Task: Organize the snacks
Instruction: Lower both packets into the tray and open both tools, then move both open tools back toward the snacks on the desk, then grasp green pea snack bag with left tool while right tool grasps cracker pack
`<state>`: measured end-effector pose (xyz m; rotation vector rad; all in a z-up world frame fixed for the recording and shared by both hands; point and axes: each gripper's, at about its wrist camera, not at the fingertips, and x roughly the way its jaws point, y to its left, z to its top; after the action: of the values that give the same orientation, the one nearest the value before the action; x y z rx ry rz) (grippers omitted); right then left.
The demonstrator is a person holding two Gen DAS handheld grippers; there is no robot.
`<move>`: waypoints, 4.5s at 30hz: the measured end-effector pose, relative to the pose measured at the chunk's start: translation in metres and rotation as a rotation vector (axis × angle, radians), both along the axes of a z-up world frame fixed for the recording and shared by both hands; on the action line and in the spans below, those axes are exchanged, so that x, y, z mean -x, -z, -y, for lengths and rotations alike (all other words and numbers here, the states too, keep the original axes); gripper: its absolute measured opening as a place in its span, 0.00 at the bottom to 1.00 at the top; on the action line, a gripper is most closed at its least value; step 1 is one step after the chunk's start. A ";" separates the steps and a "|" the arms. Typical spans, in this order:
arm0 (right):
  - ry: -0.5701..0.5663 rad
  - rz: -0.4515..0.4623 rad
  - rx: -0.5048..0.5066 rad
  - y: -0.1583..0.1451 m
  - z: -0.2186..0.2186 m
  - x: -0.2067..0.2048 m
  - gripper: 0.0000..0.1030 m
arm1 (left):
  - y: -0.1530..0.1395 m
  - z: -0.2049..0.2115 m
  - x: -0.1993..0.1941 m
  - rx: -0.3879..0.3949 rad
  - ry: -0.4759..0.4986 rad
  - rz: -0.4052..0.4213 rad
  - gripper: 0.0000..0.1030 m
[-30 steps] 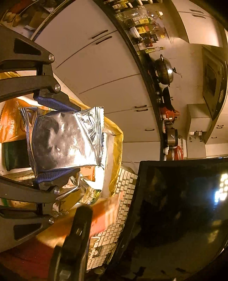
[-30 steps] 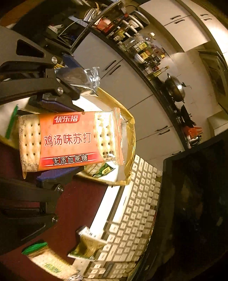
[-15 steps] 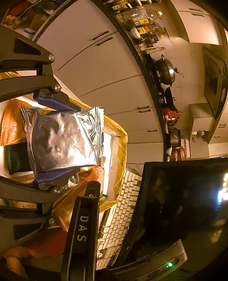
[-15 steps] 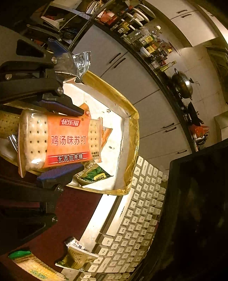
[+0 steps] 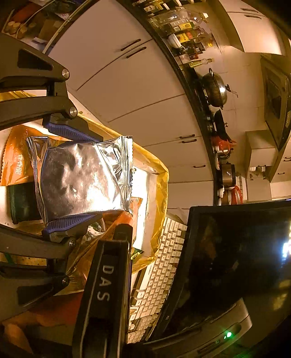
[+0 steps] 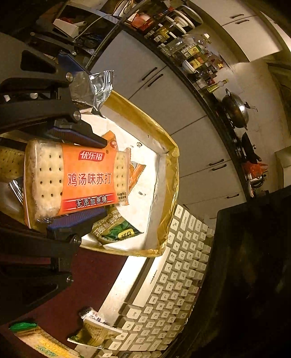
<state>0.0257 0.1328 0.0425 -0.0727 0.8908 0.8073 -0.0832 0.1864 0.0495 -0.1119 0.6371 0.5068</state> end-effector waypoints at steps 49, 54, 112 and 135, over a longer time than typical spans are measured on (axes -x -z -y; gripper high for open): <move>0.206 -0.147 0.045 0.014 0.144 -0.052 0.64 | -0.037 0.036 0.005 0.038 0.125 0.051 0.73; 0.237 -0.174 0.078 0.026 0.170 -0.051 0.64 | -0.041 0.060 -0.006 0.054 0.207 0.037 0.73; 0.471 -0.220 -0.087 0.030 0.310 -0.050 0.66 | 0.037 0.172 -0.143 0.162 0.398 -0.273 0.40; 0.410 0.010 0.195 0.038 0.263 -0.032 0.44 | 0.009 0.158 -0.120 0.124 0.365 -0.047 0.39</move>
<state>0.0575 -0.1306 0.0044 -0.0613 0.9337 0.3371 0.0367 0.0286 0.0409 -0.0983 0.7161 0.1182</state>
